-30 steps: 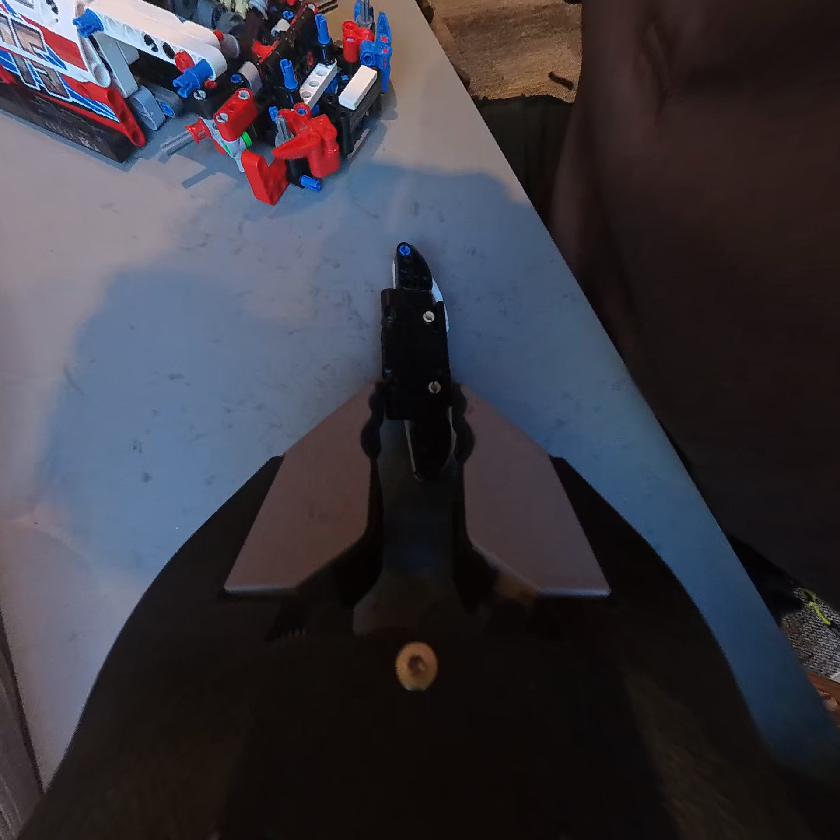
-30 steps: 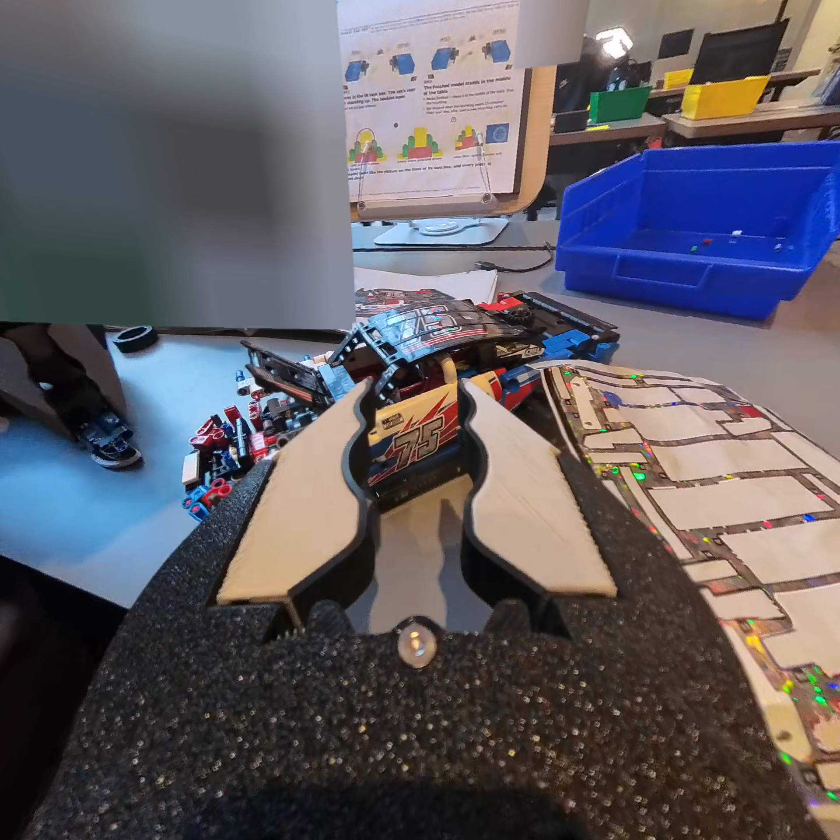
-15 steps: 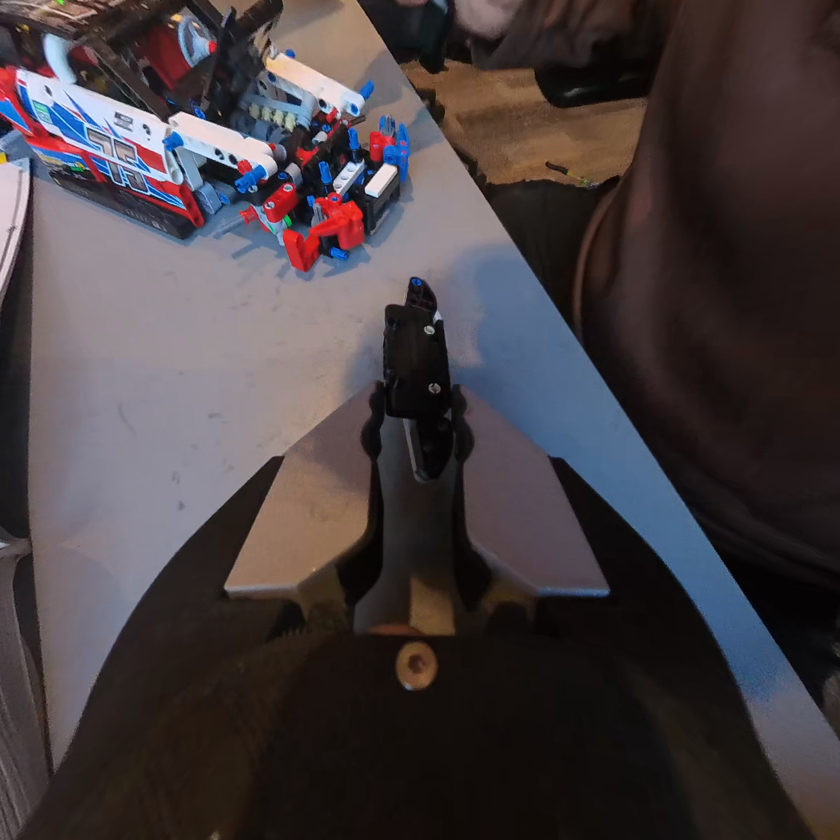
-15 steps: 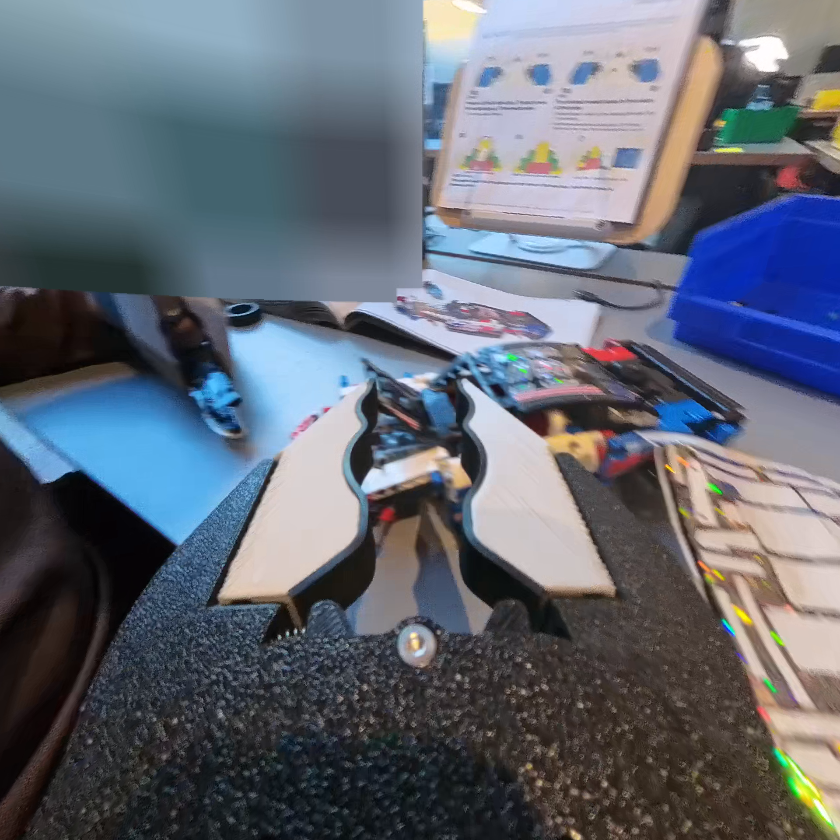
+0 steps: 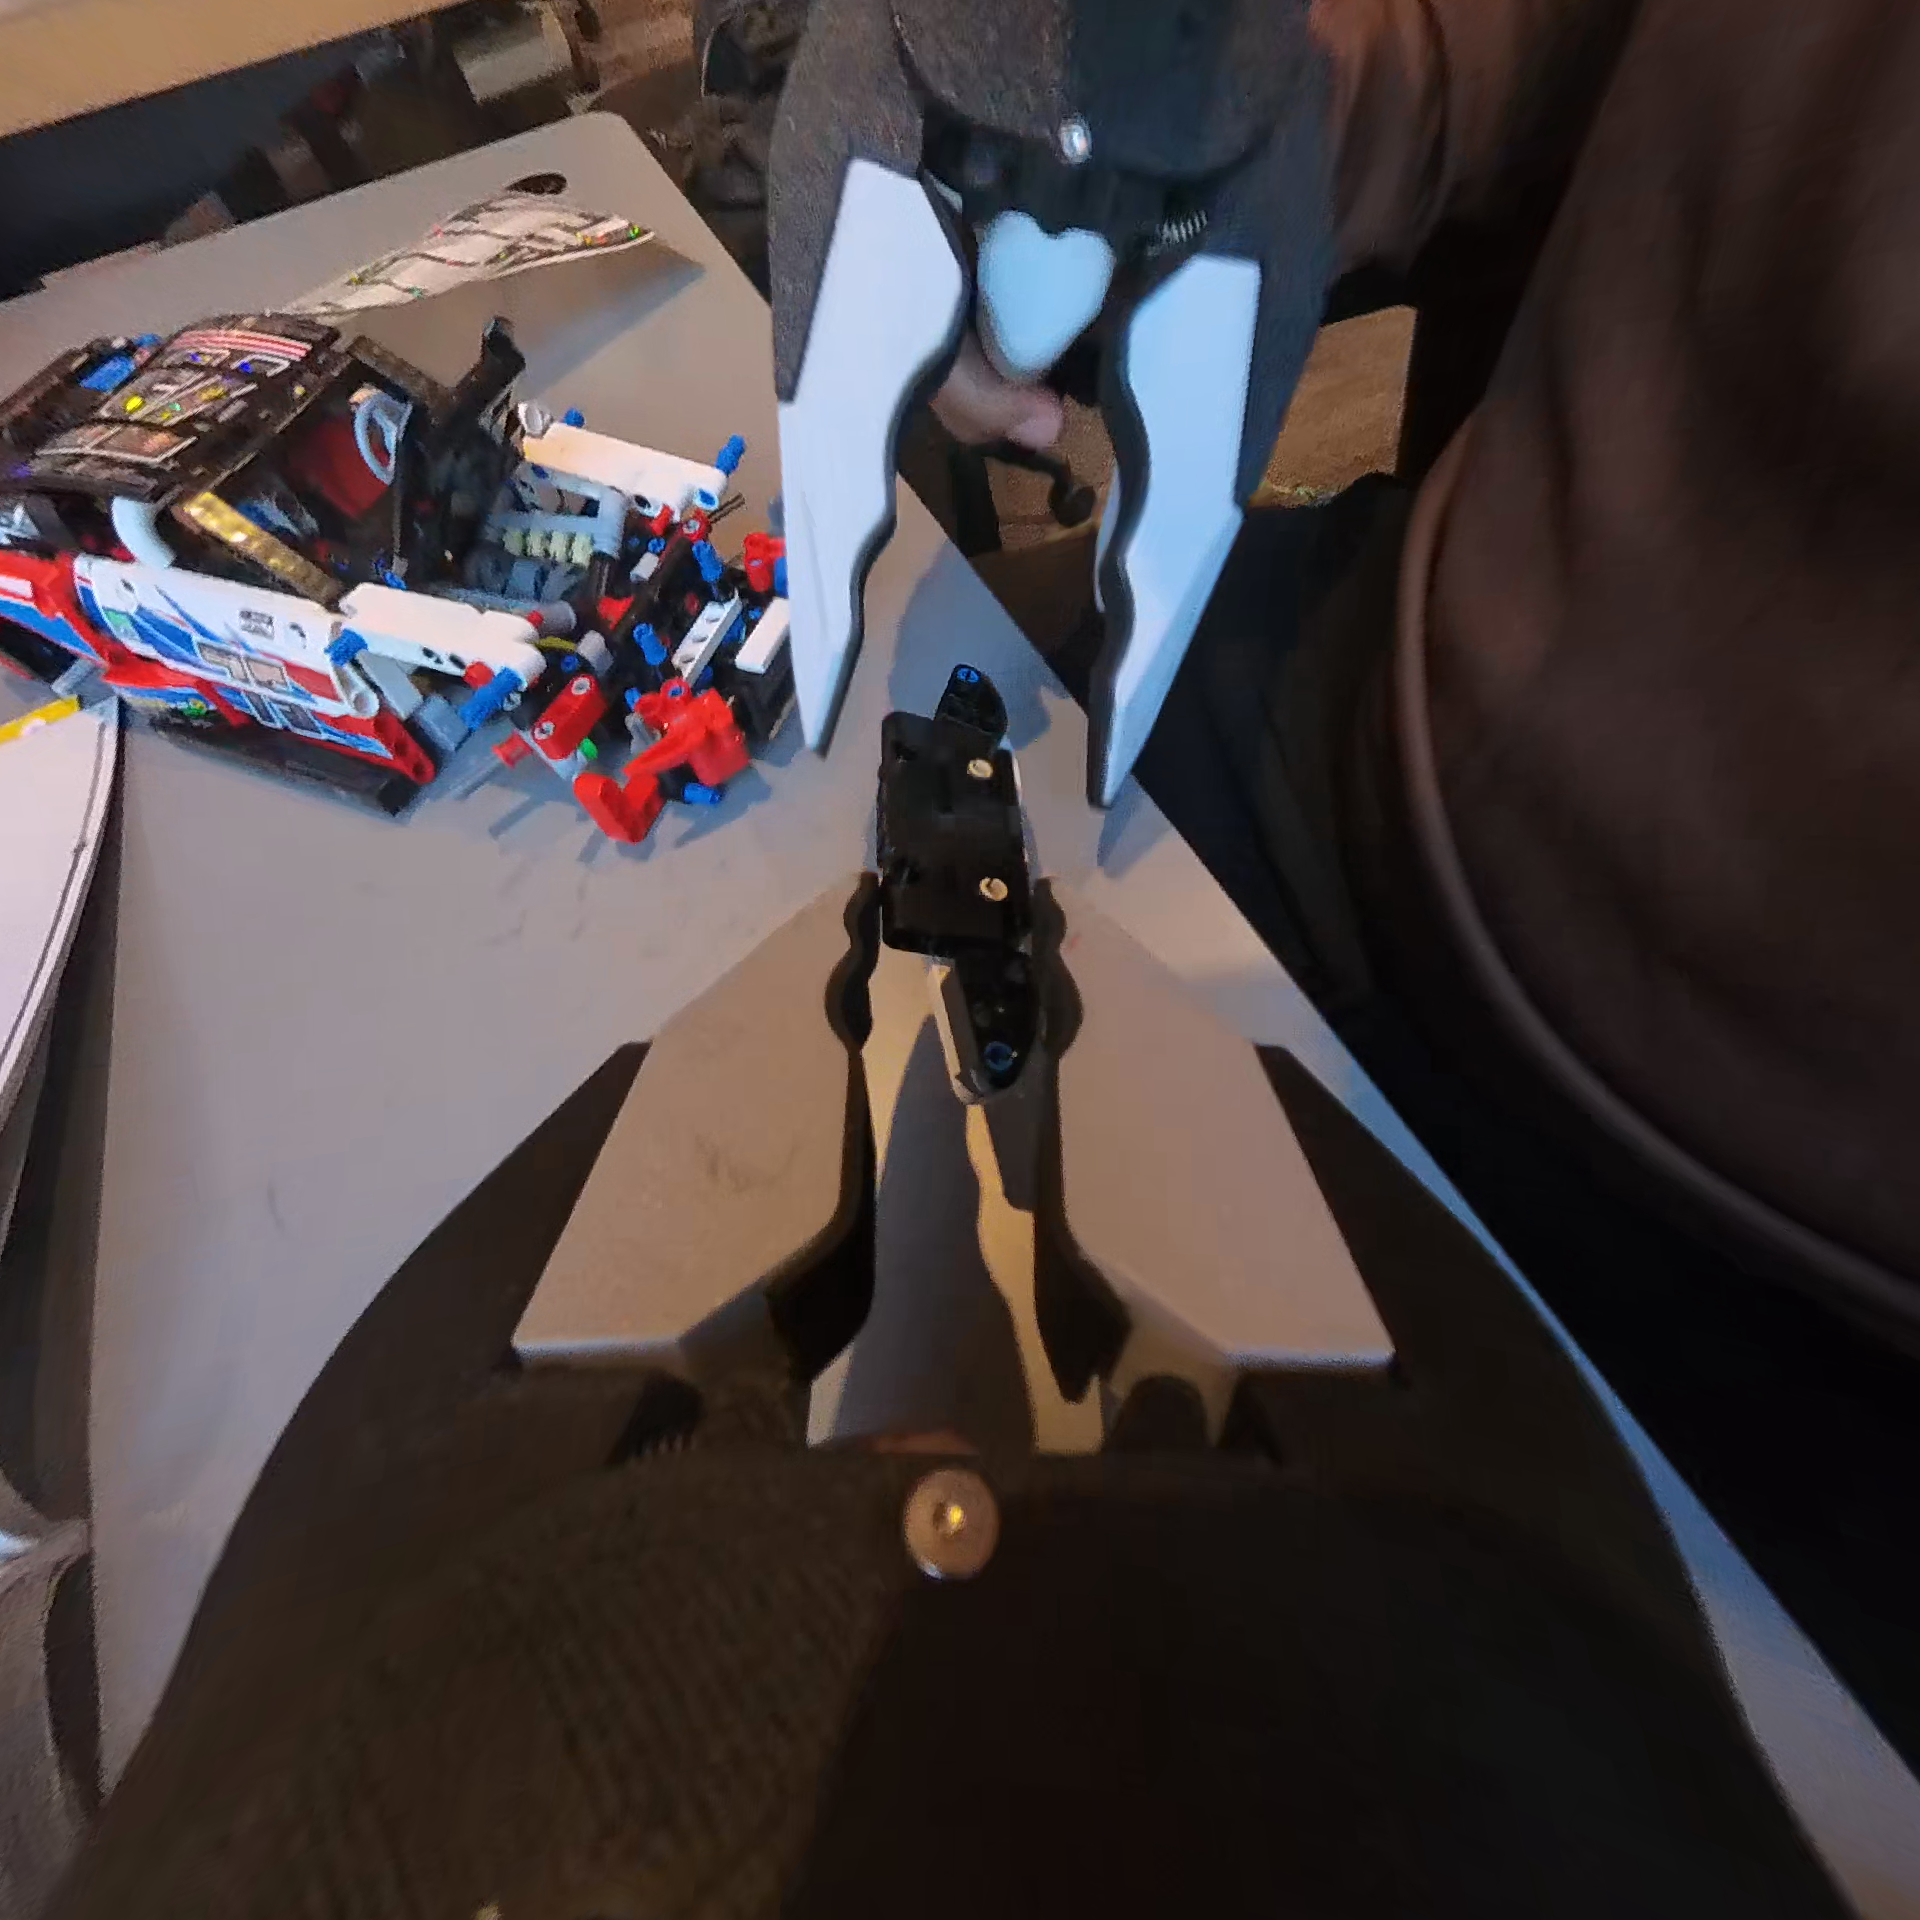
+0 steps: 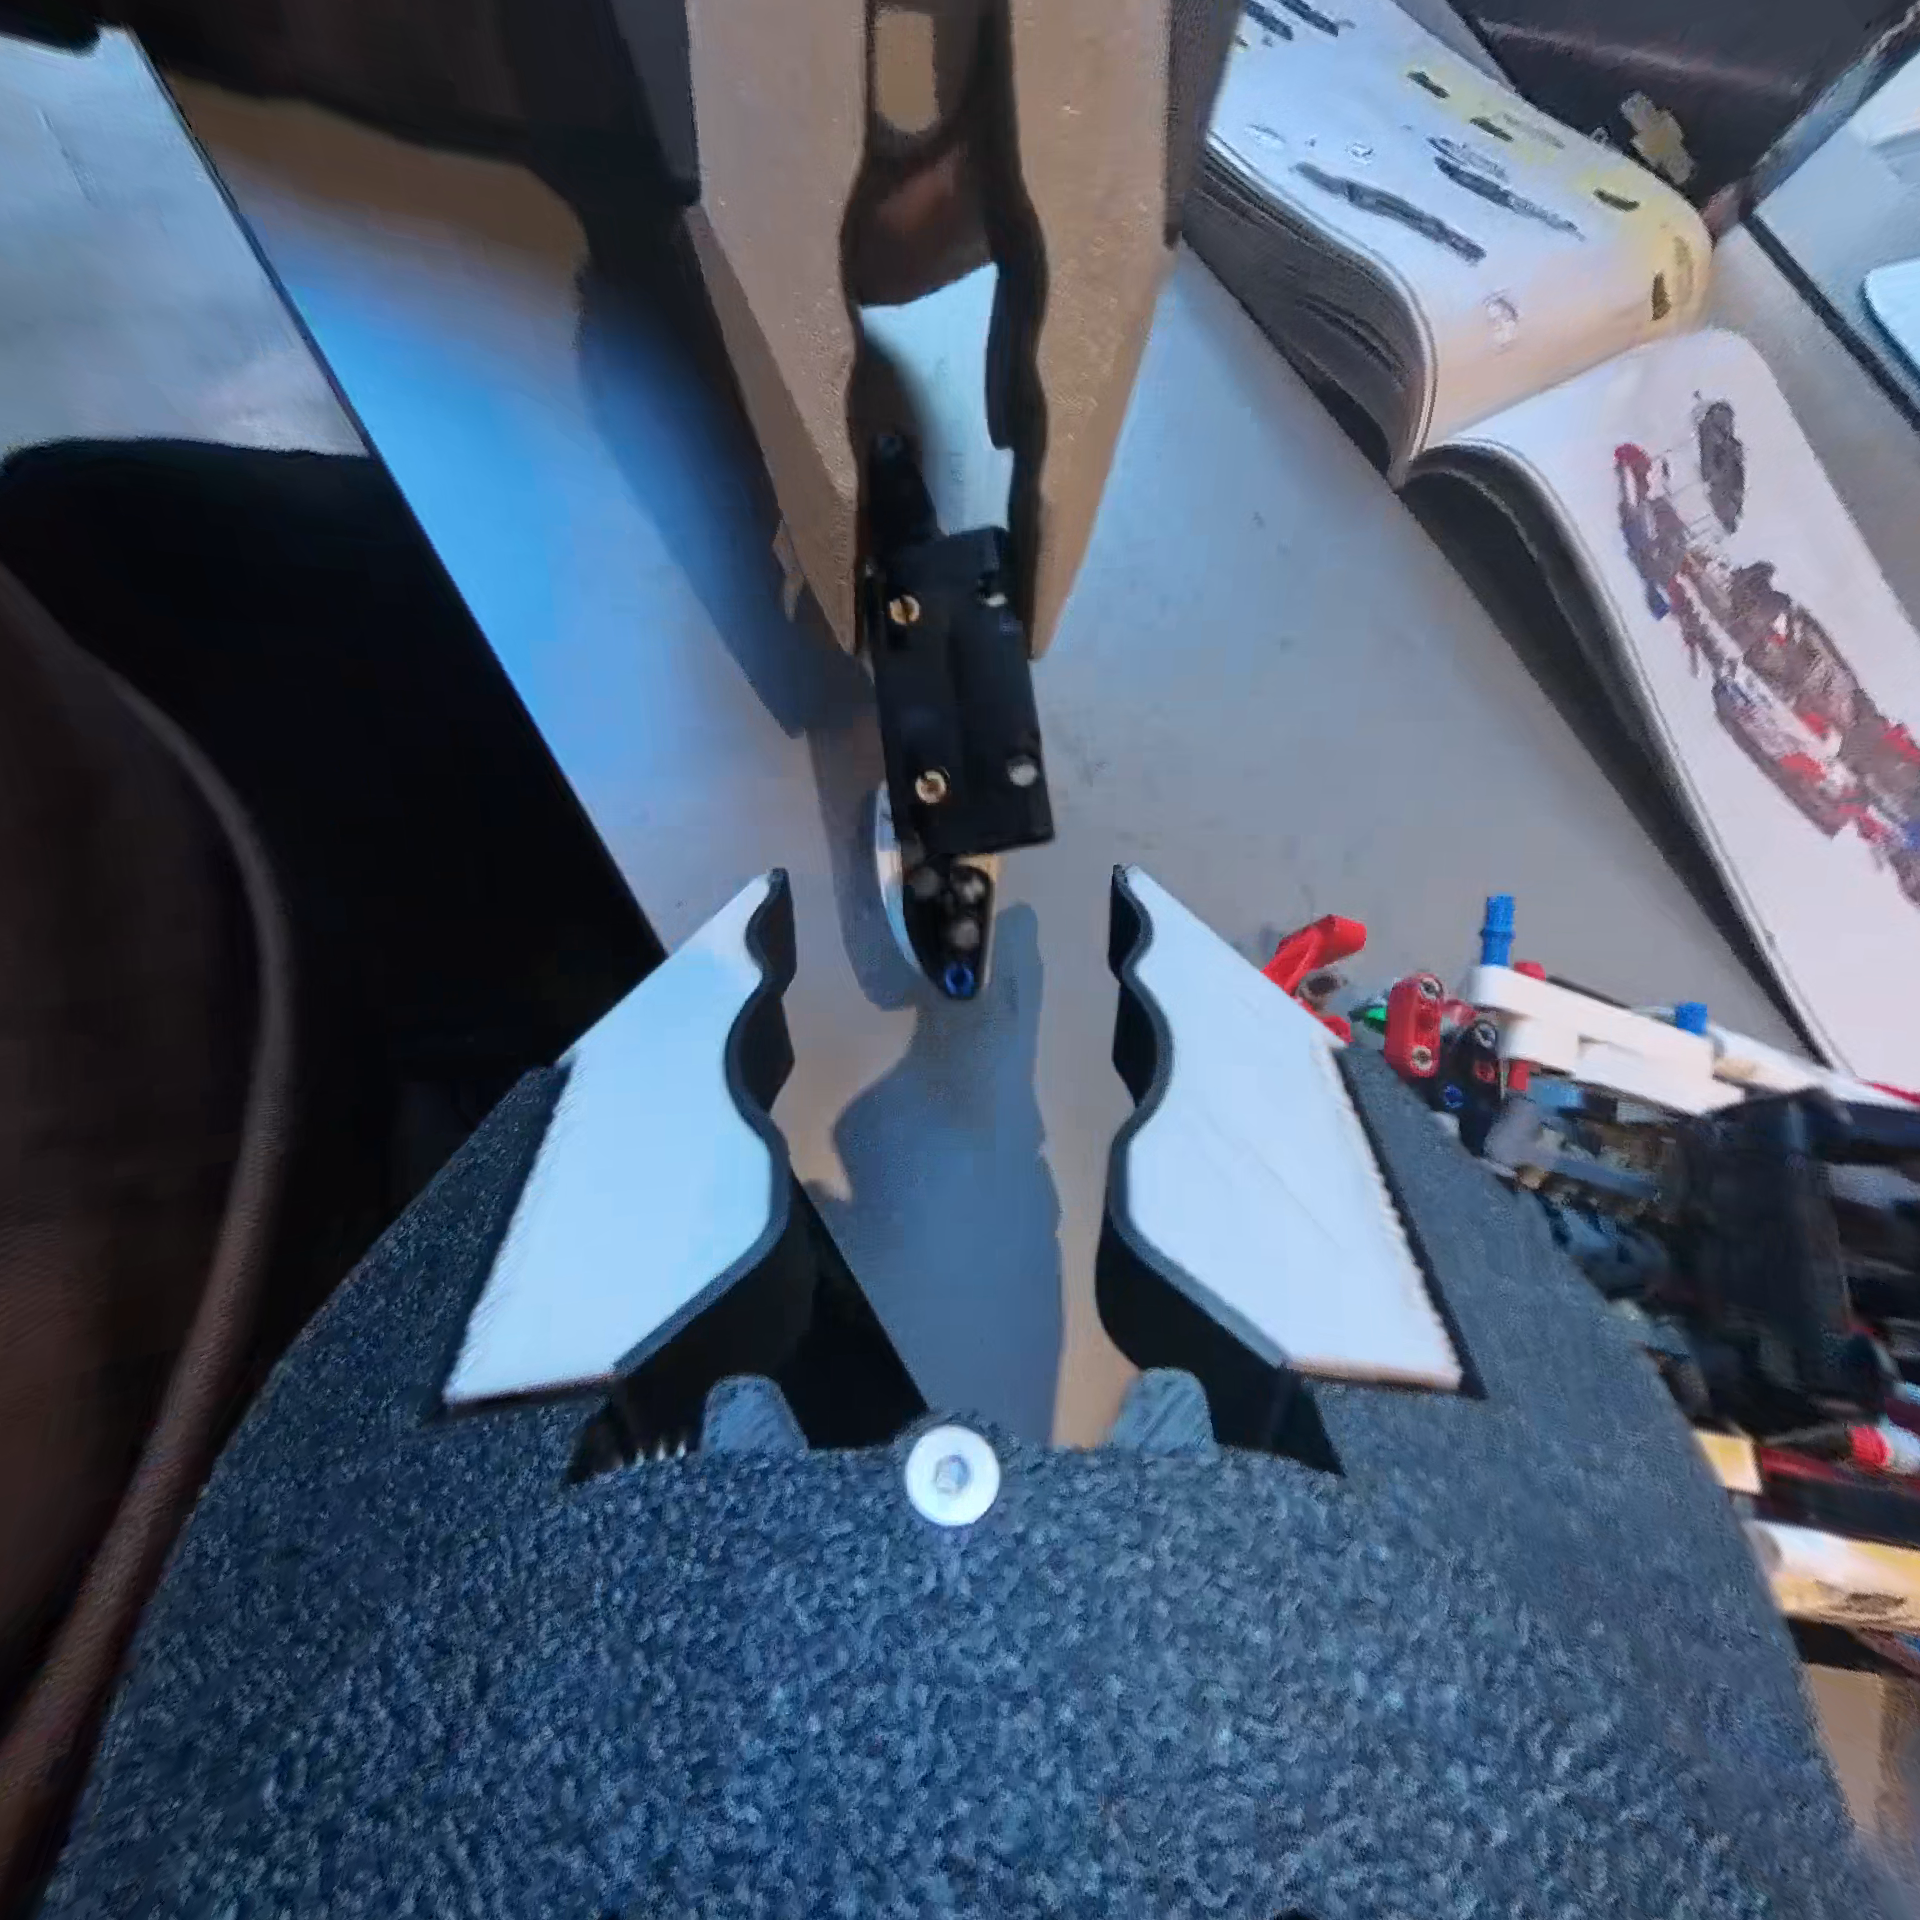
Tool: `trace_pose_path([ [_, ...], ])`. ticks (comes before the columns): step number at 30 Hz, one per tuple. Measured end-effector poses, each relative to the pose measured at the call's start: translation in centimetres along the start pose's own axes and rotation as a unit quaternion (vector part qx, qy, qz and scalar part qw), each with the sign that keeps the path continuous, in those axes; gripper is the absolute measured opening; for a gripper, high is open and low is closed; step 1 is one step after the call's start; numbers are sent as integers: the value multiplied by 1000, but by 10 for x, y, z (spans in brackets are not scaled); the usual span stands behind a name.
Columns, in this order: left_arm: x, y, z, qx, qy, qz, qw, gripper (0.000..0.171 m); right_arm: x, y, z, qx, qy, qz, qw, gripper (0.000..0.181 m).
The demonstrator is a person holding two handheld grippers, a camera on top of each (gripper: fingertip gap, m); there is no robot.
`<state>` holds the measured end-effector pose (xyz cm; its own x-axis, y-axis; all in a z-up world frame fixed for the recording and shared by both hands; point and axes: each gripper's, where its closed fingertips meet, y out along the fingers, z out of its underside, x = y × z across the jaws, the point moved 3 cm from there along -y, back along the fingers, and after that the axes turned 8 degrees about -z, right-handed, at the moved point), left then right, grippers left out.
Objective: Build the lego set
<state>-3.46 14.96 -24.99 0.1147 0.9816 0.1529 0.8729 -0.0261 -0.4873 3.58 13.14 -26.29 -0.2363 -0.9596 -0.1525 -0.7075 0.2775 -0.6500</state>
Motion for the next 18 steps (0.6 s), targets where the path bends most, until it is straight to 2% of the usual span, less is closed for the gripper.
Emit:
trace_pose_path([
  [3, -9, 9, -9, -15, -10, 26, 999, 27, 1, 2, 1, 15, -21, 22, 999, 57],
  [5, -10, 14, -13, -24, -11, 21, 999, 27, 5, 0, 4, 21, -28, 20, 999, 35],
  [10, -6, 18, -9, -21, -18, 2, 1000, 31, 8, -10, 10, -2, 47, -12, 999, 33],
  [13, -7, 14, -8, -27, -19, 3, 999, 33, 1, -17, 15, -4, 75, 1, 997, 33],
  [18, 2, 10, -4, -21, -54, -9, 998, 47, -5, -28, 20, -22, 119, 2, 993, 33],
])
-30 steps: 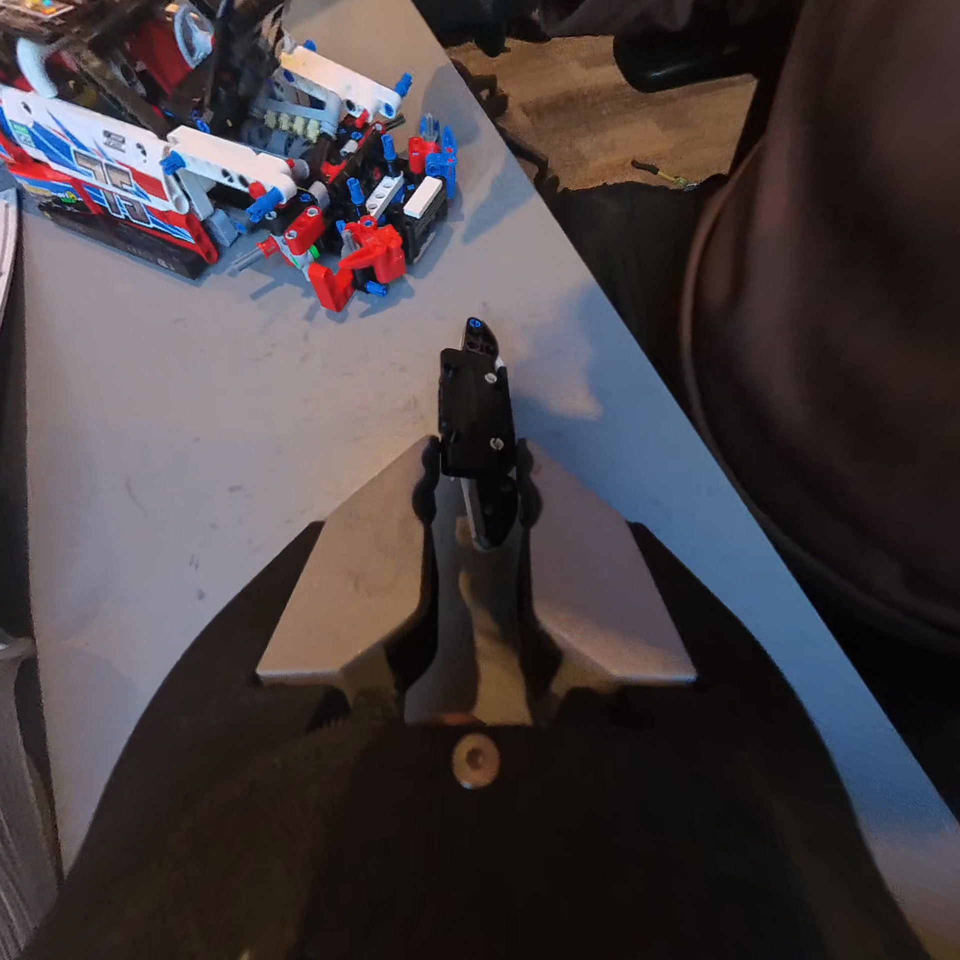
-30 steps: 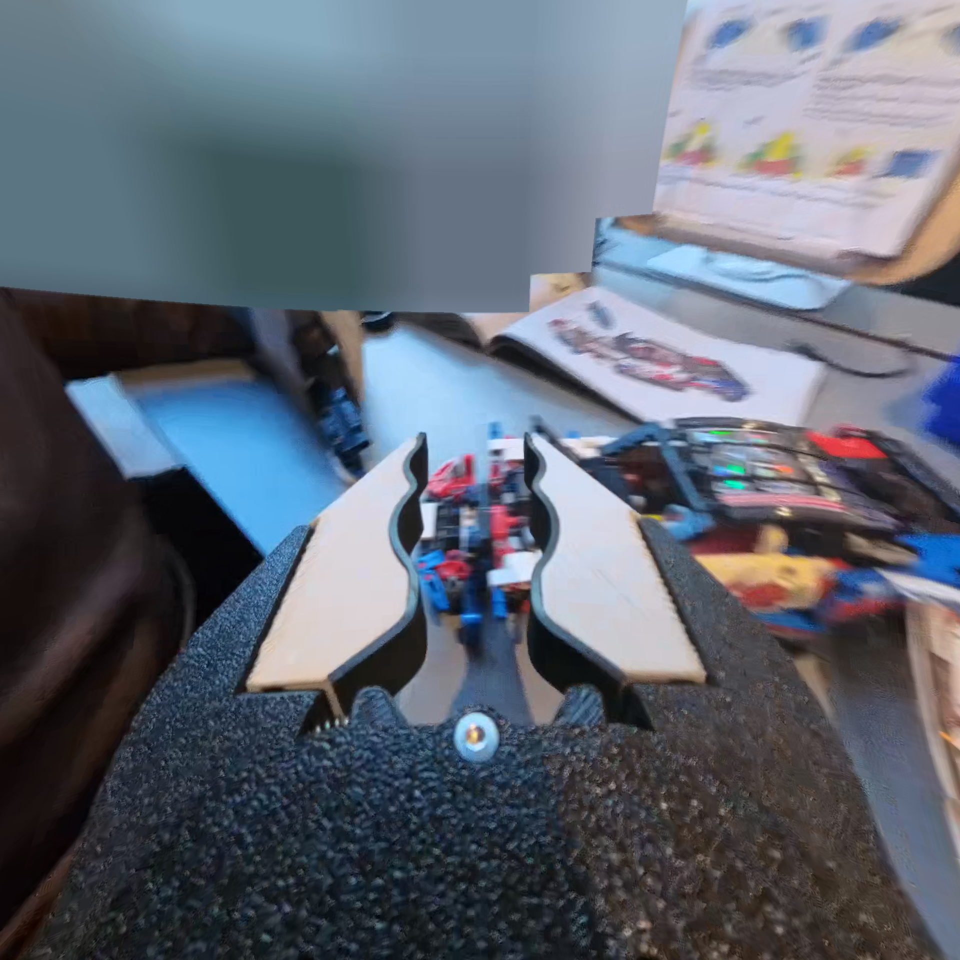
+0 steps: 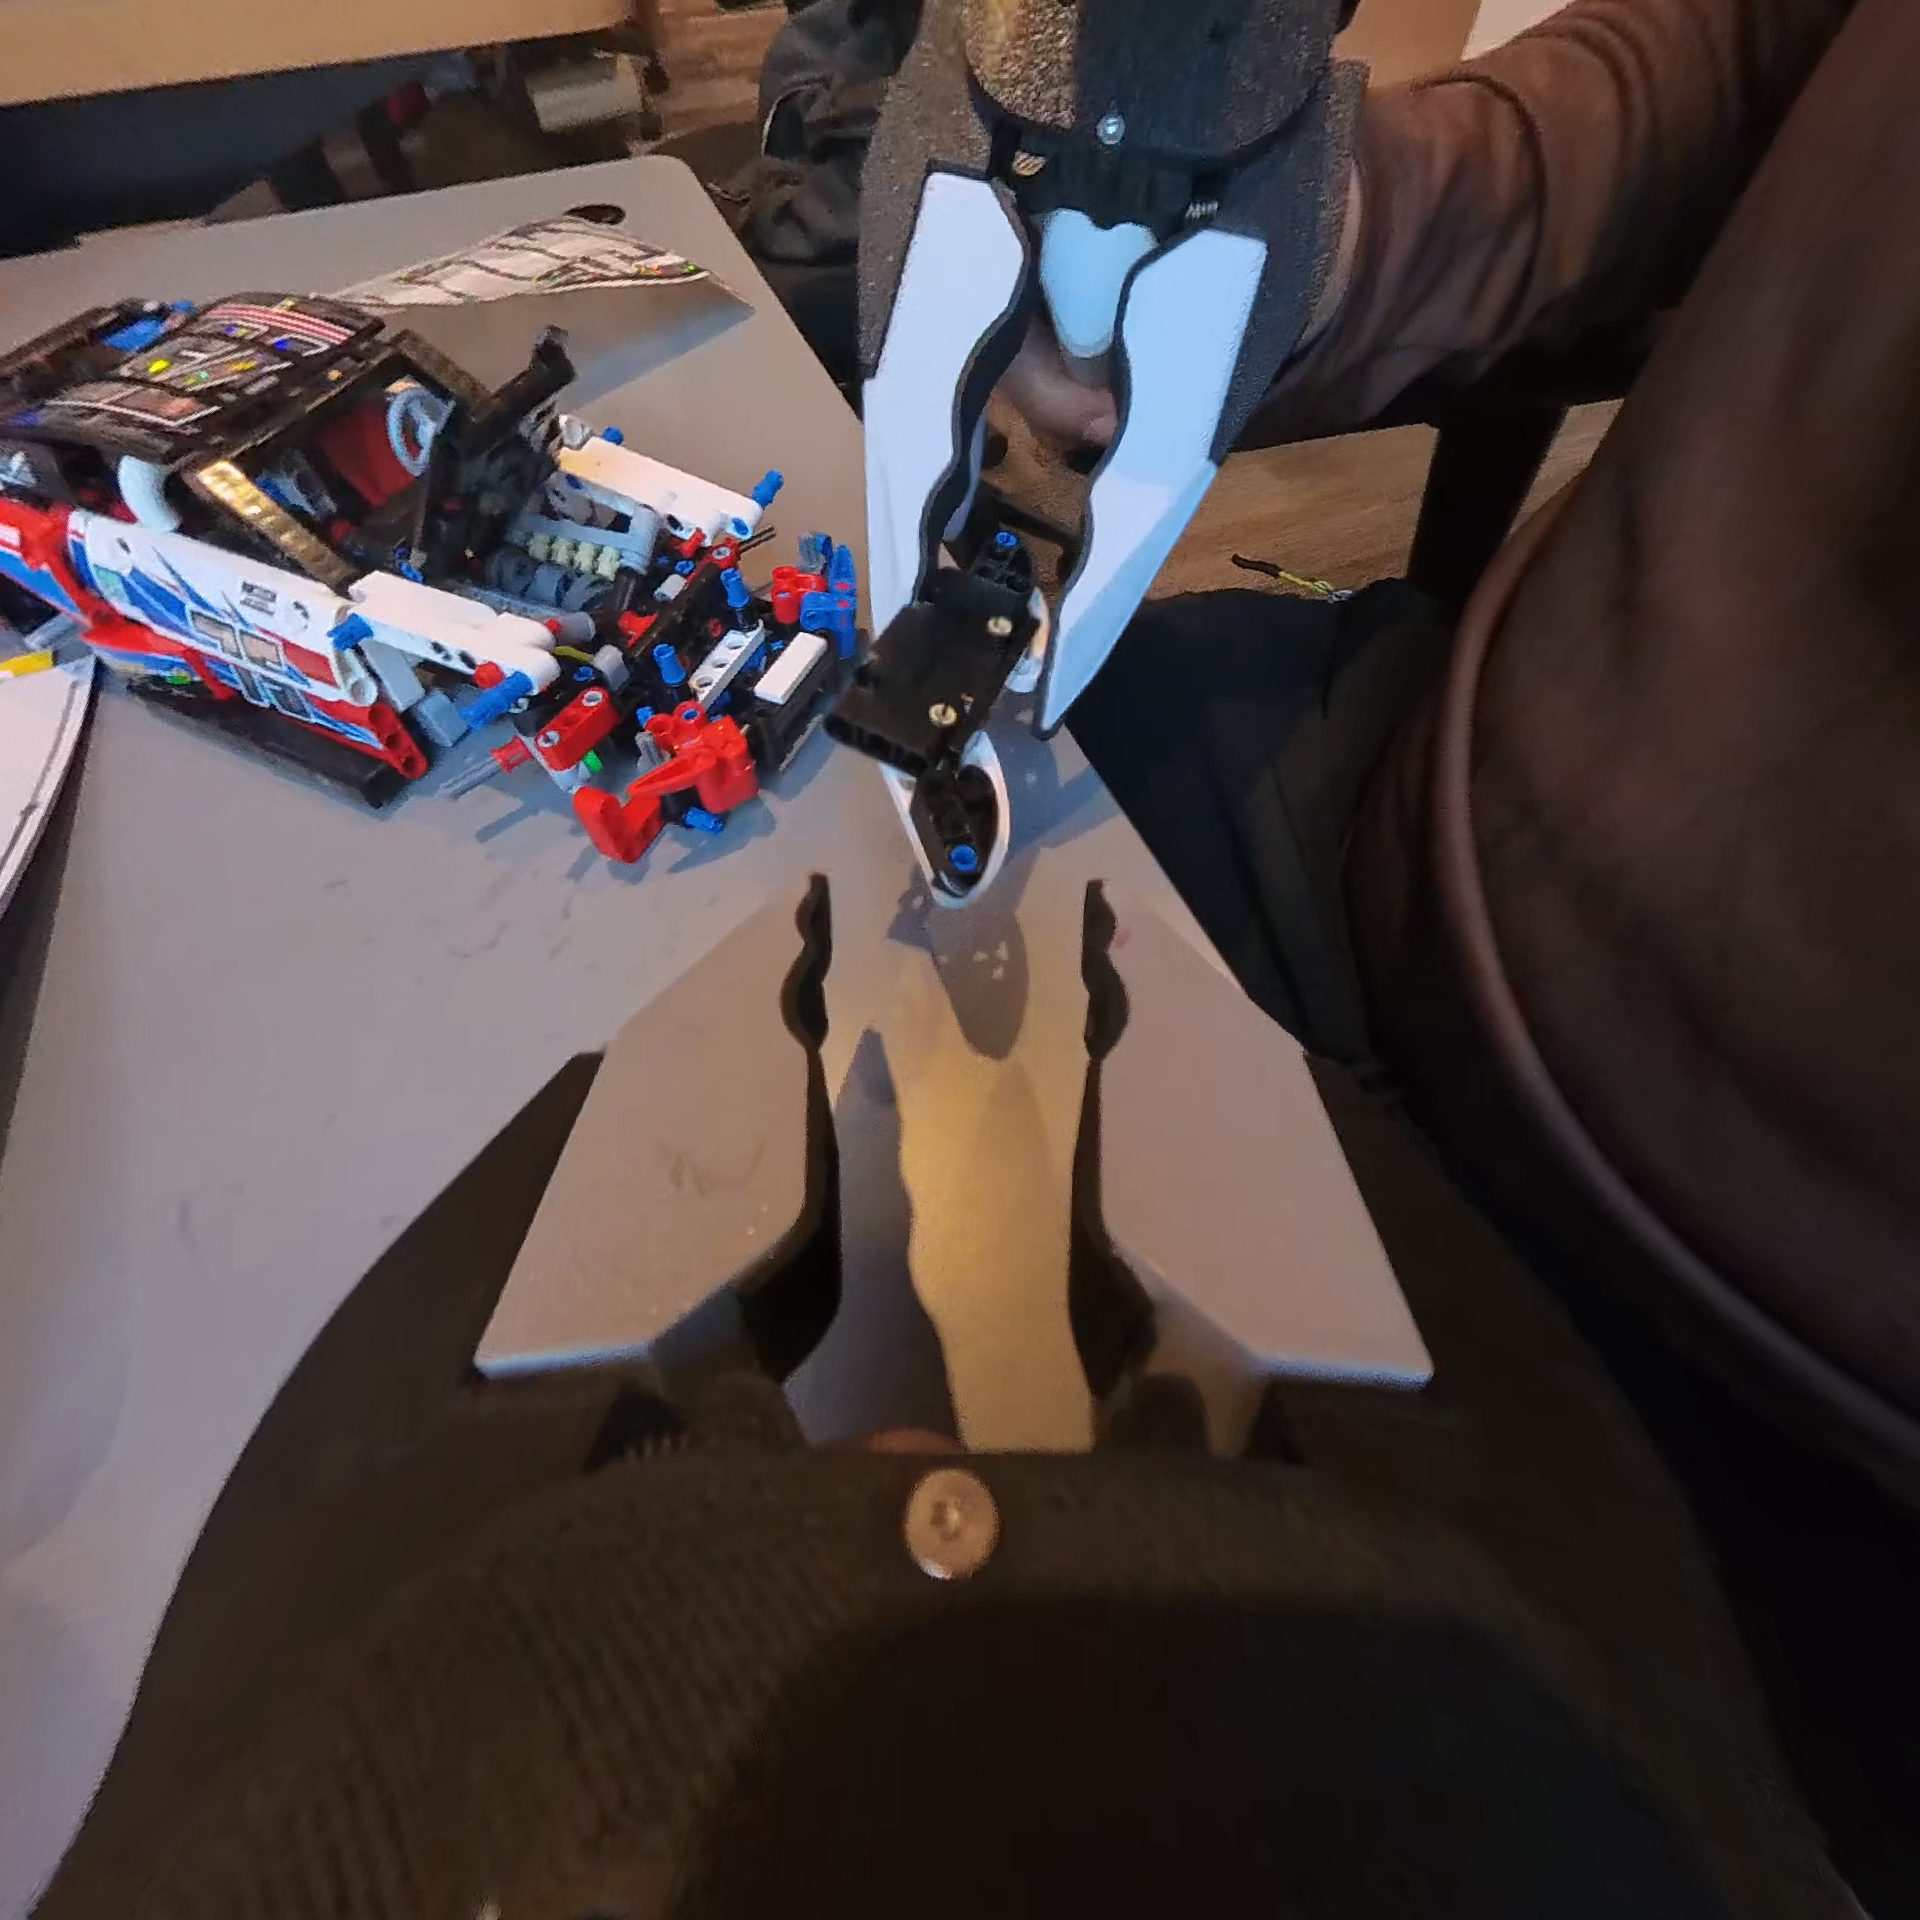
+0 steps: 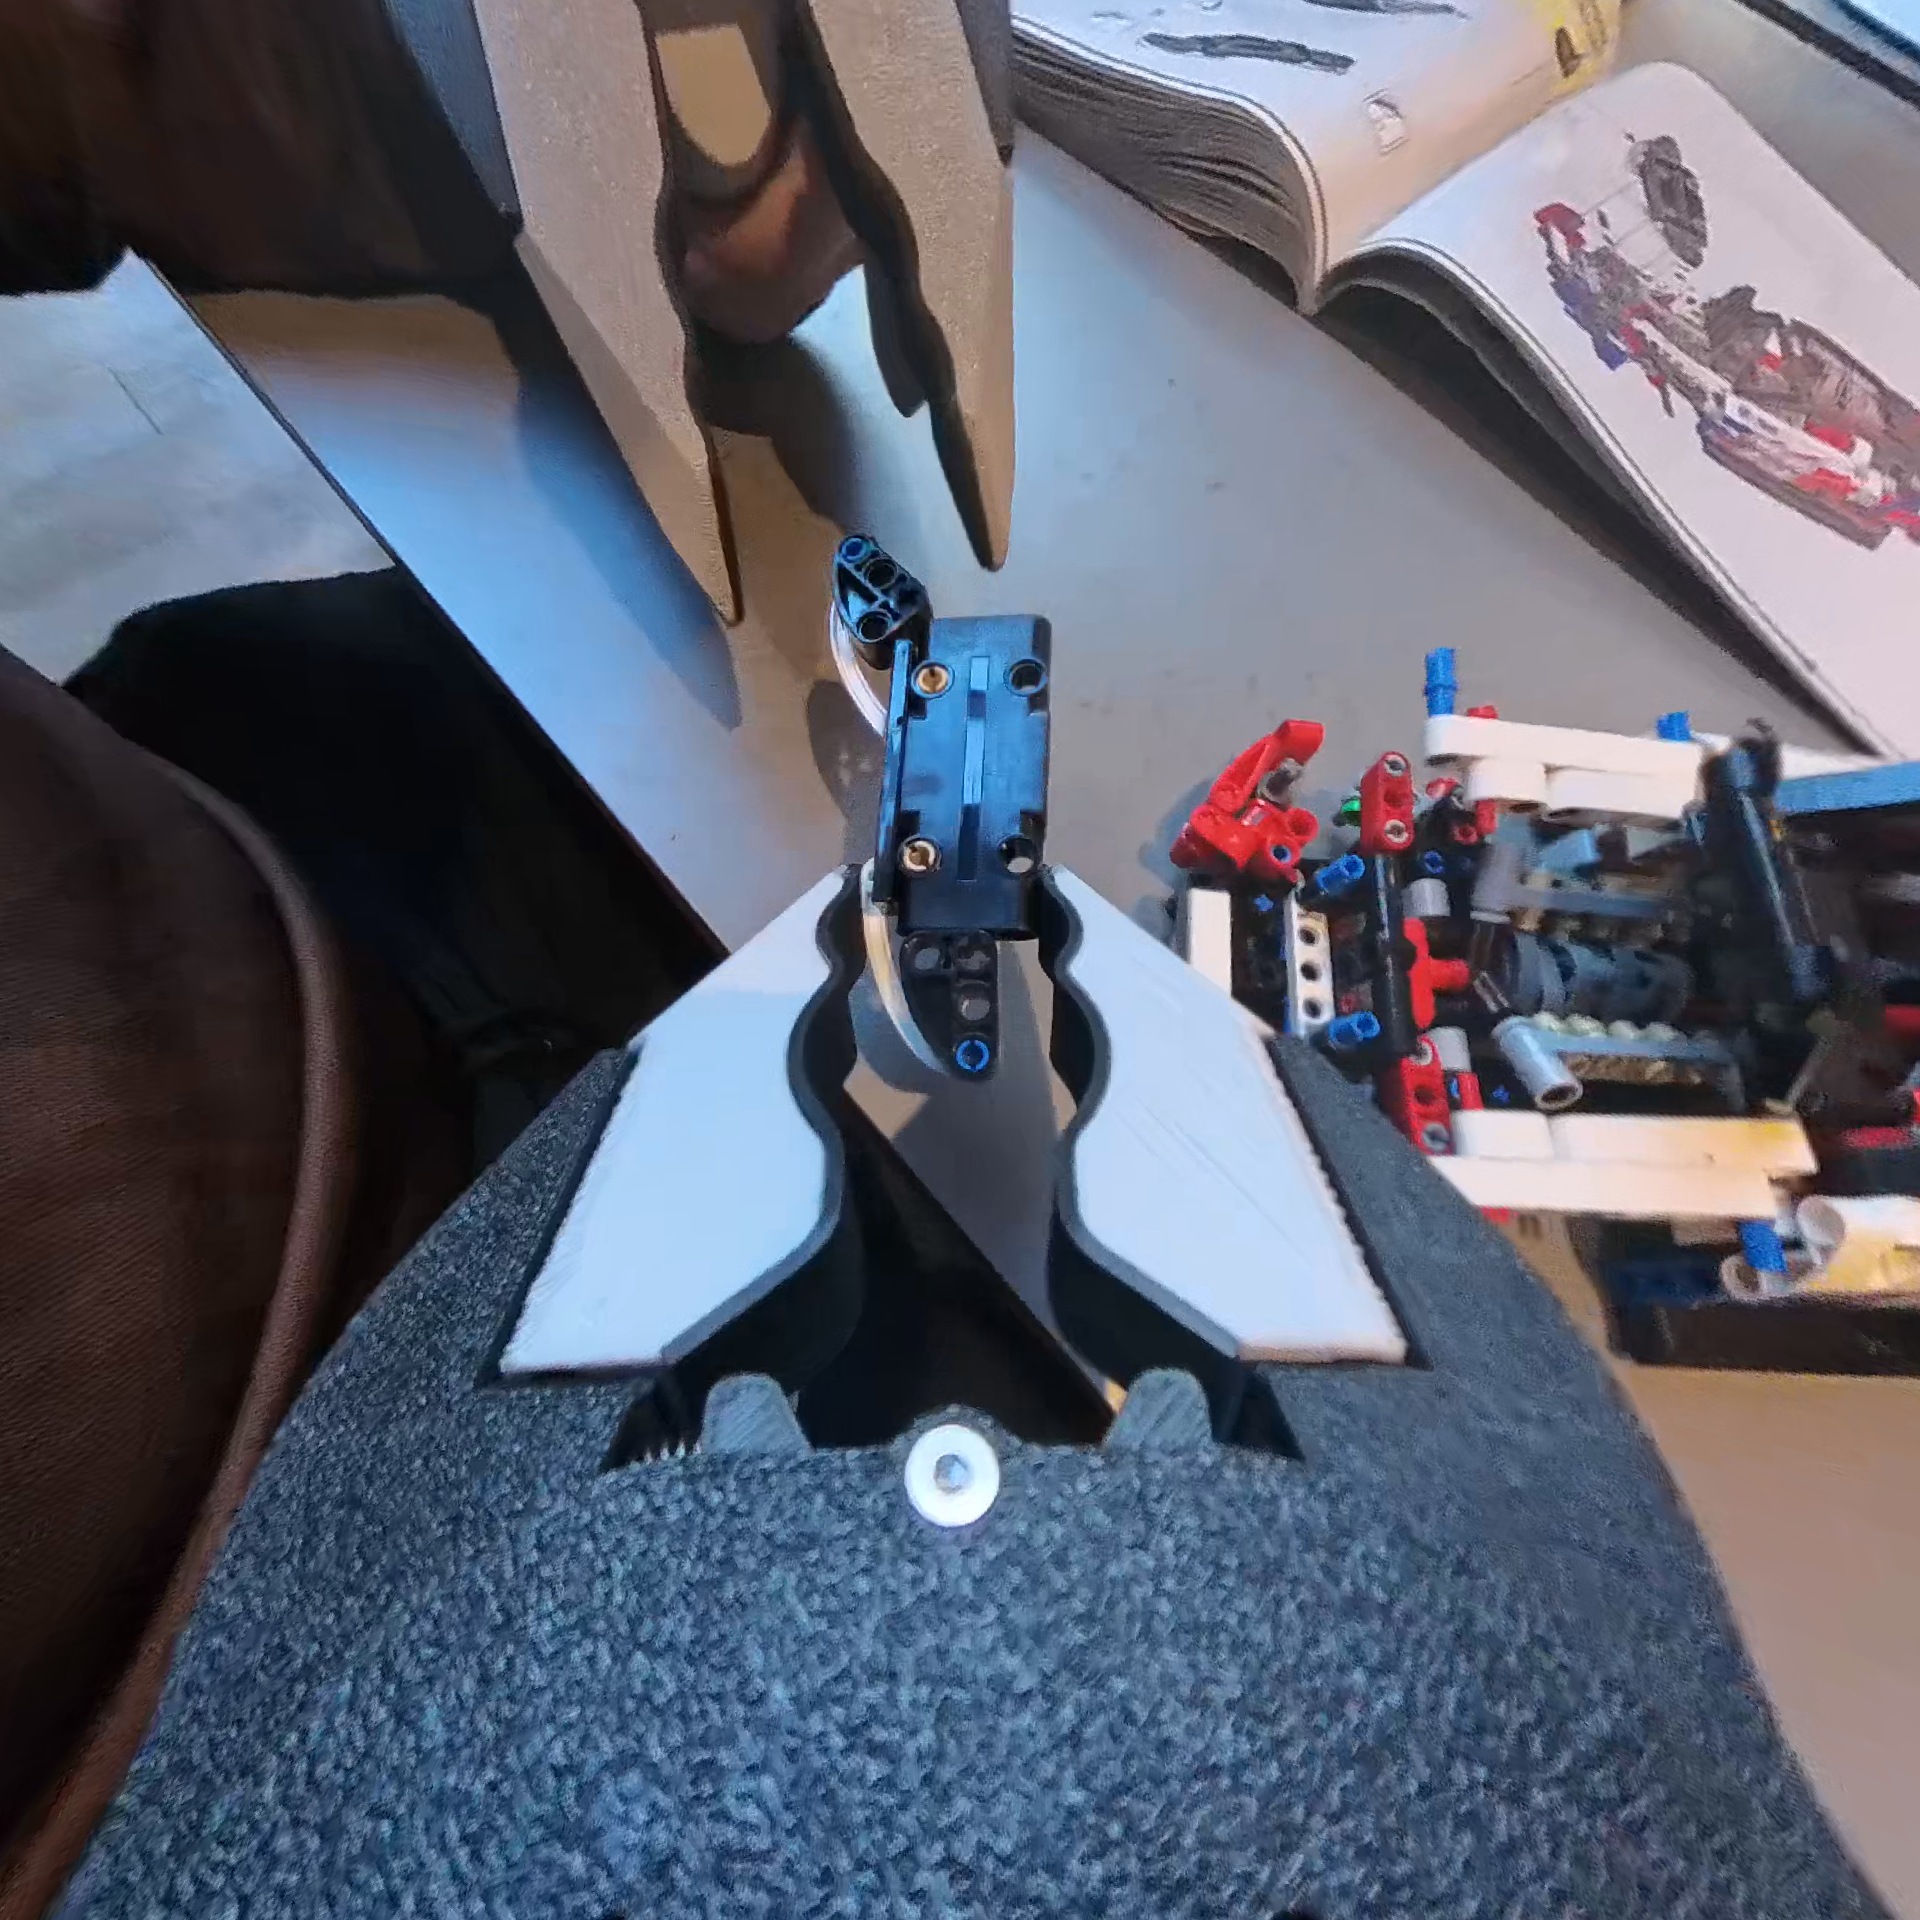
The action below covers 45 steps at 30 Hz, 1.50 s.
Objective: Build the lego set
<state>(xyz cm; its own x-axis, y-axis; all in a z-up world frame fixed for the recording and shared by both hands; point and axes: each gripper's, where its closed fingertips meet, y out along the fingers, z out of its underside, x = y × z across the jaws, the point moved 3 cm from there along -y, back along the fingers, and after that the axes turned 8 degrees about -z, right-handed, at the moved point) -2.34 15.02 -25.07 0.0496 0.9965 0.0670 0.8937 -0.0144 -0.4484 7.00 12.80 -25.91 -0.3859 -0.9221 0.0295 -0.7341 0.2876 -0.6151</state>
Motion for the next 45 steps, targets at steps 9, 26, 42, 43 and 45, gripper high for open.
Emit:
trace_pose_path([
  [9, 6, 11, -9, -13, -5, -24, 1000, 34, -7, -11, -2, -46, 89, -33, 994, 33],
  [26, 10, -4, -27, -107, -35, -21, 993, 37, -8, -32, -23, -135, 206, -143, 959, 33],
  [42, 36, 8, -21, -65, -76, -107, 989, 34, -55, -73, 0, -52, 146, 22, 988, 32],
  [43, 38, 10, -21, -61, -80, -115, 988, 34, -54, -70, 0, -47, 142, 20, 989, 32],
  [45, 44, 15, -20, -51, -89, -130, 986, 34, -57, -63, 2, -33, 131, 26, 990, 32],
])
